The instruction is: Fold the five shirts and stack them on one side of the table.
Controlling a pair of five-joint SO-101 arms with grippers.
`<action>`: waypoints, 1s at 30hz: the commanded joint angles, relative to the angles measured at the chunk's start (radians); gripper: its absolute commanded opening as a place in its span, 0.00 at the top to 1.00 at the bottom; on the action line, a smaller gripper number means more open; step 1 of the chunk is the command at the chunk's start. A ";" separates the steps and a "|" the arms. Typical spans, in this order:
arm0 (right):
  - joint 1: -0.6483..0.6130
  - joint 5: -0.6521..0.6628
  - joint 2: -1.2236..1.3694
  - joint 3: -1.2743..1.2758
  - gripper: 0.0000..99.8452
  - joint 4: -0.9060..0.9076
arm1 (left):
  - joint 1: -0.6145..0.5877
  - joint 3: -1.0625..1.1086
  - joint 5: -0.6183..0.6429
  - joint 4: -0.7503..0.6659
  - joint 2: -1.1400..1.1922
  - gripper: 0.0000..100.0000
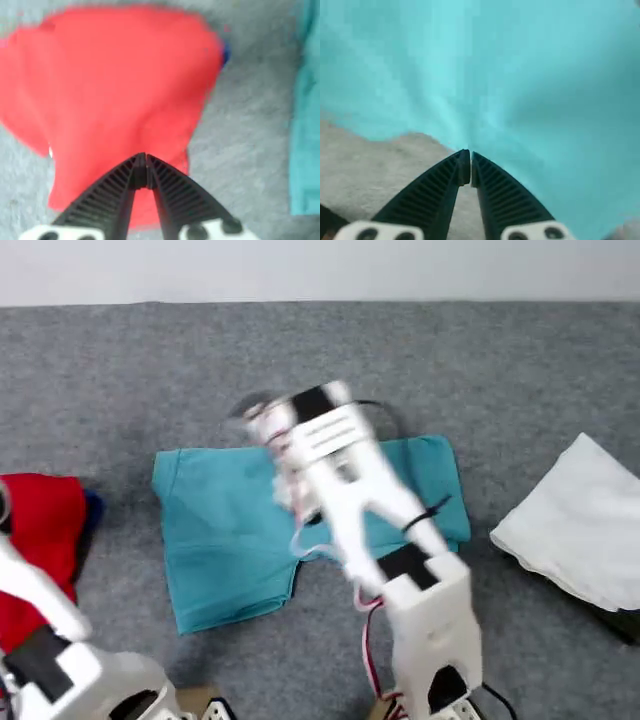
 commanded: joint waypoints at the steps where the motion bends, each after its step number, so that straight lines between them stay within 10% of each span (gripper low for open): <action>1: -0.186 0.011 -0.068 -0.006 0.86 0.039 | -0.110 -0.035 -0.028 -0.035 0.046 1.00; 15: -0.575 0.011 0.090 -0.011 0.74 0.018 | -0.216 -0.036 -0.028 -0.028 0.087 1.00; 30: -0.527 0.150 0.271 -0.011 0.79 -0.133 | -0.216 -0.036 -0.023 -0.028 0.087 1.00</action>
